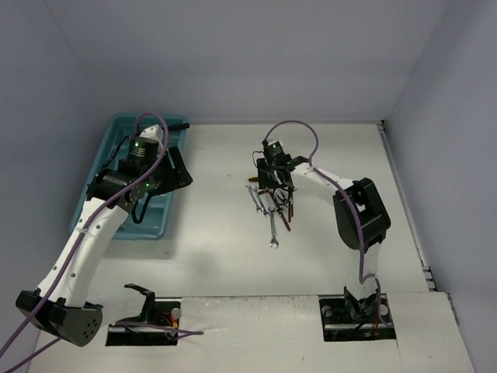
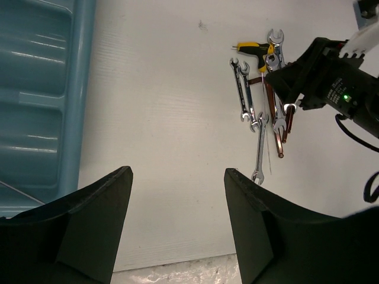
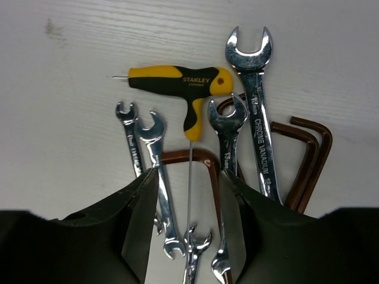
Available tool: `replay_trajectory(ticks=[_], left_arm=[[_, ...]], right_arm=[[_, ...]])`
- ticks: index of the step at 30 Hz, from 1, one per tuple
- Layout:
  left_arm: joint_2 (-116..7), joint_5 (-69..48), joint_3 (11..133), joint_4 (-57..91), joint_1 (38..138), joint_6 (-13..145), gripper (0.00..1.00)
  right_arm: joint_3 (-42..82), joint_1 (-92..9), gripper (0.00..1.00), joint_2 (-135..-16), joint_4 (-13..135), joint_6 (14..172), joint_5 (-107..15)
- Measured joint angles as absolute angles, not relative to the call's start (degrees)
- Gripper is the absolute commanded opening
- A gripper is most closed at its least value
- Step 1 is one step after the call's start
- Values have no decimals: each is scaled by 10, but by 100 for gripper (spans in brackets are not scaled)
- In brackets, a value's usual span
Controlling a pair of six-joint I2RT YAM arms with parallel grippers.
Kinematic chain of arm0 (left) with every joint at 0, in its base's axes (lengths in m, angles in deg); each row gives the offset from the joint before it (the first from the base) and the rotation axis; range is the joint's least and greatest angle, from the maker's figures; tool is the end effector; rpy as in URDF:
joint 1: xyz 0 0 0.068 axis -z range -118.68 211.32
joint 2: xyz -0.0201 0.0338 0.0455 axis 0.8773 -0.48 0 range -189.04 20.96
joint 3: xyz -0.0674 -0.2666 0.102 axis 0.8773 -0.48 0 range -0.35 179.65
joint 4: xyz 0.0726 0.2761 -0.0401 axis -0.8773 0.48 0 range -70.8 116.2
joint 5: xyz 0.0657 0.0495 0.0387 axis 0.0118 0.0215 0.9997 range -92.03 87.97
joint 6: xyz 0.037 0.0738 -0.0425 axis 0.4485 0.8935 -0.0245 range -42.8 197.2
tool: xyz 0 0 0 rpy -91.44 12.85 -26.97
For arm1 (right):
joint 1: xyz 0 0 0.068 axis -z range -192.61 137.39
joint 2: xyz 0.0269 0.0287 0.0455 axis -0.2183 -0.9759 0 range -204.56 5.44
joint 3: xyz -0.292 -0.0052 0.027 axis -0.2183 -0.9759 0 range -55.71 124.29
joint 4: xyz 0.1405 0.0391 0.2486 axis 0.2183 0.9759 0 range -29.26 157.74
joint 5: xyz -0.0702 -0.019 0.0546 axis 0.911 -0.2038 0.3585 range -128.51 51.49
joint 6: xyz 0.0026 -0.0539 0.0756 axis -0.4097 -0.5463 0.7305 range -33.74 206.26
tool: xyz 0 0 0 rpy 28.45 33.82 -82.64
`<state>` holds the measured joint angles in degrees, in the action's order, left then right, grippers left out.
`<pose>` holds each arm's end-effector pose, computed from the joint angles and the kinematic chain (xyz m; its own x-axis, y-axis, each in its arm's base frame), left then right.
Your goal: Sort the tools into containers
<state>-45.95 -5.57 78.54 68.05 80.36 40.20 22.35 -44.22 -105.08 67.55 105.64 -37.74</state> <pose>0.2717 -0.0993 0.3968 -0.6769 -0.4017 -0.6167 -0.0439 0.8585 -0.5110 0.4305 0.2637 0.1847 -0.6796 -0.0286 -0.7330 -0.3071 0.9185 0.2489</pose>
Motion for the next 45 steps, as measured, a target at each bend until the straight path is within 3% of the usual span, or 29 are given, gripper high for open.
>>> replay_trajectory(ticks=[17,24,31,36,45], left_arm=[[-457,-67,785,682,804,430,60],[-457,-72,785,682,804,436,60],[-463,-85,789,680,804,441,60],[-473,-113,790,656,804,440,61],[-520,-193,790,577,811,410,64]], right_arm=[[300,-439,25,-1164,666,1064,-367],[310,-439,1,-1173,661,1059,-352],[309,-444,0,-1166,665,1016,-344],[281,-460,0,-1089,683,972,-355],[227,-524,0,-831,671,908,-459]])
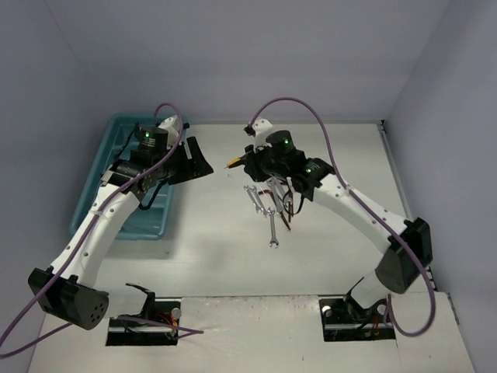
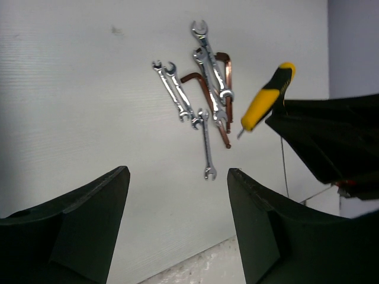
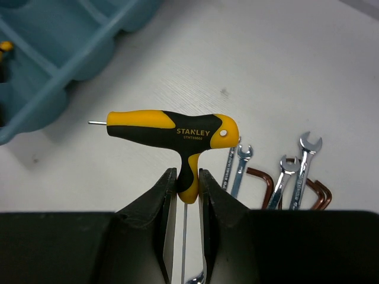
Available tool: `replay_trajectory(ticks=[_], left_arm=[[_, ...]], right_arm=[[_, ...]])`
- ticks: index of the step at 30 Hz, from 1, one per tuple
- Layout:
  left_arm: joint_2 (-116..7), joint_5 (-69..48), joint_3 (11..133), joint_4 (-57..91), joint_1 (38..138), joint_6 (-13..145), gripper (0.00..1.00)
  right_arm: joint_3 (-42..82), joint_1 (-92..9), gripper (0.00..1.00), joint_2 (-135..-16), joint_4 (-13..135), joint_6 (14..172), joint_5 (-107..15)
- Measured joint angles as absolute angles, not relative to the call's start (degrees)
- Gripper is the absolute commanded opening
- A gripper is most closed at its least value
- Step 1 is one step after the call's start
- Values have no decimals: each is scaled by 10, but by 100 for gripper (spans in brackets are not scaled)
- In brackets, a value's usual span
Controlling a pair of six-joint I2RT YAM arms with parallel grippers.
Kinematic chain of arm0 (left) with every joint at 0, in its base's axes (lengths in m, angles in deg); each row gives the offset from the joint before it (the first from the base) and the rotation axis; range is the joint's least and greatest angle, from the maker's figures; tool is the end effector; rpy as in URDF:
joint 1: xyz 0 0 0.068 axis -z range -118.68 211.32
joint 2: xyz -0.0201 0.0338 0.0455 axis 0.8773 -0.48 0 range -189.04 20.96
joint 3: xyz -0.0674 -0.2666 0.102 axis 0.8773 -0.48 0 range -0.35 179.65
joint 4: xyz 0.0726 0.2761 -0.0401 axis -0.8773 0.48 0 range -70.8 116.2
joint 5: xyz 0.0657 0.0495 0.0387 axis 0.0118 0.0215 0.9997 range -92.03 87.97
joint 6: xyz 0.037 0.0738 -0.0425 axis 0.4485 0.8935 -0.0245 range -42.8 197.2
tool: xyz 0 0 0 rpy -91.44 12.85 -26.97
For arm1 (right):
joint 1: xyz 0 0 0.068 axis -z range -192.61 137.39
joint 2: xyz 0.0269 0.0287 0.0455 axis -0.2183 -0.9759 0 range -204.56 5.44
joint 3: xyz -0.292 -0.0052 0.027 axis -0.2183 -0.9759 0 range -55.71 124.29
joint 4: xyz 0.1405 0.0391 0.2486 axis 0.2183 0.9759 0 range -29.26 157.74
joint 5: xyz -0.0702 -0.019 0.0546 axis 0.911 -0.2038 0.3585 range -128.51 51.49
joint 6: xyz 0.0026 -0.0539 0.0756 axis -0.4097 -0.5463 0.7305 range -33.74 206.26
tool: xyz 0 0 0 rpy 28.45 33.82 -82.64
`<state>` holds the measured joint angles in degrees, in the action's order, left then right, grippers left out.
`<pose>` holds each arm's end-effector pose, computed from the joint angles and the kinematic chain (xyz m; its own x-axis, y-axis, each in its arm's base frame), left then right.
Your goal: Sort the tools into containers
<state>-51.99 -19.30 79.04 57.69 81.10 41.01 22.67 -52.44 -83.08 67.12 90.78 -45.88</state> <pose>0.3038 -0.1357 0.3948 -0.7335 -0.3353 -0.5912 0.1572 0.7625 -0.6276 0.3331 0.2919 0.3649 -0.2753 -0.1278 -0.9528 -0.7102 0.6951 0.1120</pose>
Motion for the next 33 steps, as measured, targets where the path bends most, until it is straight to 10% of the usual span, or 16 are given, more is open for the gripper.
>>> replay_trajectory(ticks=[17,33], left_arm=[[-562,-264,789,458,879,351,62],[-553,-281,758,431,890,320,0]], right_arm=[[182,-539,0,-763,676,889,-568],[180,-539,0,-750,678,891,-585]])
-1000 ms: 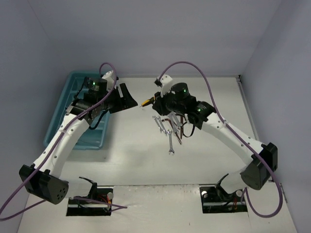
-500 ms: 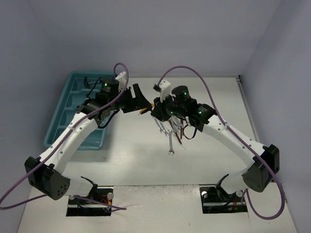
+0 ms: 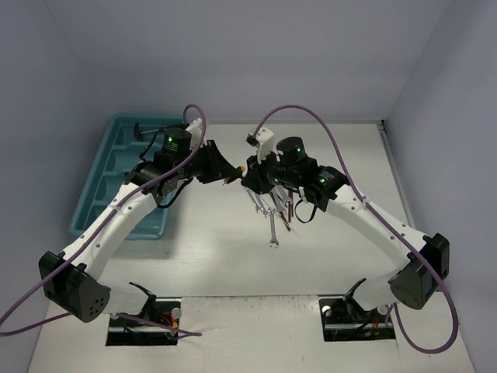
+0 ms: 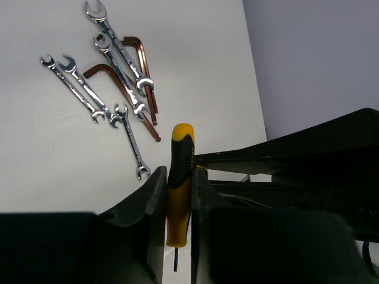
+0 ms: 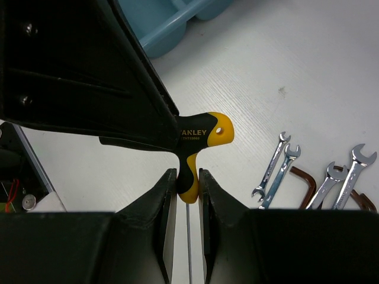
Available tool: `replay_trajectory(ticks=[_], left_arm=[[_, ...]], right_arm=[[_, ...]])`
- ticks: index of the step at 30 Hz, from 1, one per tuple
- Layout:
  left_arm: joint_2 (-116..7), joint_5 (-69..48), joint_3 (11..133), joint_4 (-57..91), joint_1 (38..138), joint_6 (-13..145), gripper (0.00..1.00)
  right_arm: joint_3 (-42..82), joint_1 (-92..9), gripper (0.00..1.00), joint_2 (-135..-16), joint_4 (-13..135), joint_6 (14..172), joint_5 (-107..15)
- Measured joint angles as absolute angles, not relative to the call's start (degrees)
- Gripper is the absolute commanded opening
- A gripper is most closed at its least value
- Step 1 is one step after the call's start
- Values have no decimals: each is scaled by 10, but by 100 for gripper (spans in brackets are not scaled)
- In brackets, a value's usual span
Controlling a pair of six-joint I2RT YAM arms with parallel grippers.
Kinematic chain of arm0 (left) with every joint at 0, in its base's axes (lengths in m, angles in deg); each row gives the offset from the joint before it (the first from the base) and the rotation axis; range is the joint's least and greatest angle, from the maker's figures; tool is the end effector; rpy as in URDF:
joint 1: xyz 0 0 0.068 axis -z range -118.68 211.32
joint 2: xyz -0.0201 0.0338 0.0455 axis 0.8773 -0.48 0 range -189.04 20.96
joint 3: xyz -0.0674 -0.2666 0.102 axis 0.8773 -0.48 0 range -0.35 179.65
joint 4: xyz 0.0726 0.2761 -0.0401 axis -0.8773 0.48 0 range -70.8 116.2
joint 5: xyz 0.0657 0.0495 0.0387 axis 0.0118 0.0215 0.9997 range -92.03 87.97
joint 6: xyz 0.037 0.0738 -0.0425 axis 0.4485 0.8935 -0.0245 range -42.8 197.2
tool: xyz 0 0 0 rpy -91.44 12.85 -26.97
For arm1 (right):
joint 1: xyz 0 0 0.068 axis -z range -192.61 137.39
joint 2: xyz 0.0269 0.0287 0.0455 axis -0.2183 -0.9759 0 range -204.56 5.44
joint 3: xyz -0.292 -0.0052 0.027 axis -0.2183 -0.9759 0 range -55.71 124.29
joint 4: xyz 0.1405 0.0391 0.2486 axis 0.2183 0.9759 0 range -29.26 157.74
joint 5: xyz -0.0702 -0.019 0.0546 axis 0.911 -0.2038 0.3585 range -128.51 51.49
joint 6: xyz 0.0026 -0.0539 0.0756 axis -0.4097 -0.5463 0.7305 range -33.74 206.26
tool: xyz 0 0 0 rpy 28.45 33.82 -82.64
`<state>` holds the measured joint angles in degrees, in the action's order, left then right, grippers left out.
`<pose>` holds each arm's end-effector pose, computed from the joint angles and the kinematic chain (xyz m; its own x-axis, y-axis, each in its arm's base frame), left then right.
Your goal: Sort the tools into containers
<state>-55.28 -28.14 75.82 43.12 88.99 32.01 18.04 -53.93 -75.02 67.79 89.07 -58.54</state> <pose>0.3034 -0.2007 0.3896 -0.8022 -0.2986 -0.5171 0.2895 0.5628 -0.7742 0.2810 0.2853 0.3861 -0.2212 -0.1331 -0.9661 -0.8604 0.4931 0.1291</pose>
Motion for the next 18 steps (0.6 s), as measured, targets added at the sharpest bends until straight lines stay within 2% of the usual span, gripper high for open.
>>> replay_trajectory(ticks=[3,5,11,15,18], left_arm=[[-543,-282,743,417,890,313,0],[-538,-282,732,409,890,306,0],[-519,-276,707,391,890,293,0],[-501,-268,690,391,887,290,0],[-489,-265,681,392,876,290,0]], right_arm=[[180,-539,1,-750,678,891,-588],[180,-539,6,-750,678,891,-588],[179,-540,36,-750,677,892,-590],[179,-540,71,-749,674,891,-590],[178,-540,81,-749,673,891,-590]])
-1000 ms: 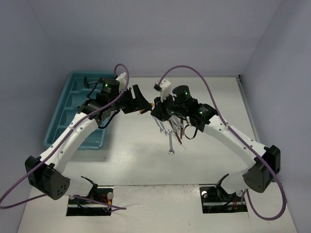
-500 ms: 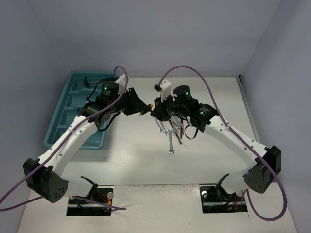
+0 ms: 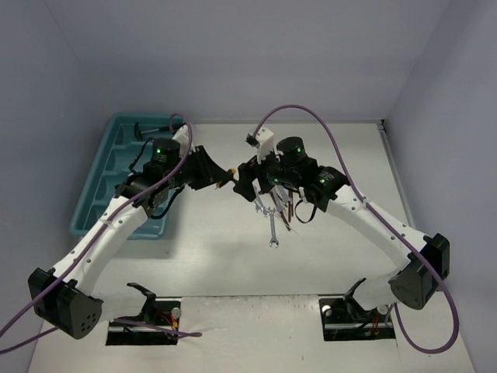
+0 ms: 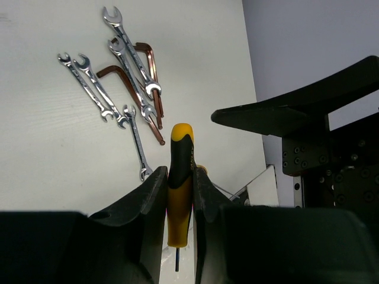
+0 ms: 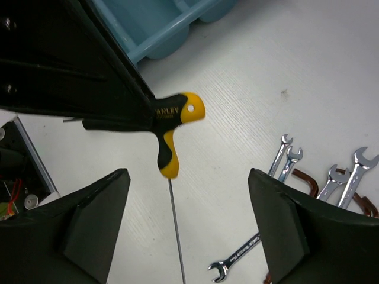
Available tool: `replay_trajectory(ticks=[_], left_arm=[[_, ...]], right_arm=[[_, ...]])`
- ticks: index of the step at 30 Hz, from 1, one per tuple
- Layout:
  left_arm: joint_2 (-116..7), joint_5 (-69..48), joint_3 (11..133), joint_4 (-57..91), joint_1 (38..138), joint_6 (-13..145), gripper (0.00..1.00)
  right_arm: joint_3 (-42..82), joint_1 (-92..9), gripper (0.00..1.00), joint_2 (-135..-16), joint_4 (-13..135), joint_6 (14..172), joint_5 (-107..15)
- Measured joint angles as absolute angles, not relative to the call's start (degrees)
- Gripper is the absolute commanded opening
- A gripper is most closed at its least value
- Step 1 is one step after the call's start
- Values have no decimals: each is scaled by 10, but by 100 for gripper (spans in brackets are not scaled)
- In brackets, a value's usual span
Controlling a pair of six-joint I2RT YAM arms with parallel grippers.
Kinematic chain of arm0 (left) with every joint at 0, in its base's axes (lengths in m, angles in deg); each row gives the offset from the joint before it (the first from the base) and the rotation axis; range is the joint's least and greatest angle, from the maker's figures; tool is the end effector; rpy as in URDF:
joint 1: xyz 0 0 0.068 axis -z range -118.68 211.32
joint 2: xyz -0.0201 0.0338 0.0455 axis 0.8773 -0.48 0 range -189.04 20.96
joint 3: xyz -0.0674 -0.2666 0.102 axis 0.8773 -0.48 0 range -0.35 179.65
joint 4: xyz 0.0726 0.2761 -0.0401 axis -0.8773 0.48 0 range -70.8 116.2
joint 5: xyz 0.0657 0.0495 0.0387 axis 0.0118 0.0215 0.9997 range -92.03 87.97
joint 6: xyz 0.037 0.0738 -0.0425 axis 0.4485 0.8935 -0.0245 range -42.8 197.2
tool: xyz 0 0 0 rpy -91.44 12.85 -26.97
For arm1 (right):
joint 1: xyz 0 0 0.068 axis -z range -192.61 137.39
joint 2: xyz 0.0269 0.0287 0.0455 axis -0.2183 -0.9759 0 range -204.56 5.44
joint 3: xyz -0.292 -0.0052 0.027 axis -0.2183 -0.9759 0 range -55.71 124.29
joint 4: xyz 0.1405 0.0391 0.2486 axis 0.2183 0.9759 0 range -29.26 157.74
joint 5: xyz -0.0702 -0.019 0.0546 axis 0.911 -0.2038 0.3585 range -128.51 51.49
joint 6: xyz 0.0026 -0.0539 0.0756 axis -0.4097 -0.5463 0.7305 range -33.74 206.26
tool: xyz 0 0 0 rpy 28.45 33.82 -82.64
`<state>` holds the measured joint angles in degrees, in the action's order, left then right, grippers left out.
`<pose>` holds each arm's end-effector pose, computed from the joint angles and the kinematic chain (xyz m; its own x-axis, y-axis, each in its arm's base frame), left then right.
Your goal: Sort the tools into containers
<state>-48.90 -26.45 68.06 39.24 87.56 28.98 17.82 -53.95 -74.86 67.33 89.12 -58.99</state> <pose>0.2864 -0.1798 0.3793 -0.7764 -0.3743 -0.5071 0.2532 0.5516 -0.7947 0.2800 0.2854 0.3867 -0.2170 -0.1286 -0.9677 -0.8646 0.4855 0.1294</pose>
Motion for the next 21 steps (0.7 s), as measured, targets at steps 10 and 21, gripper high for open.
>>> replay_trajectory(ticks=[10,21], left_arm=[[-417,-295,673,478,657,342,0],[-392,-320,673,653,384,467,0]], right_arm=[[143,-540,89,-701,672,900,-583],[102,-539,92,-618,670,924,-533]])
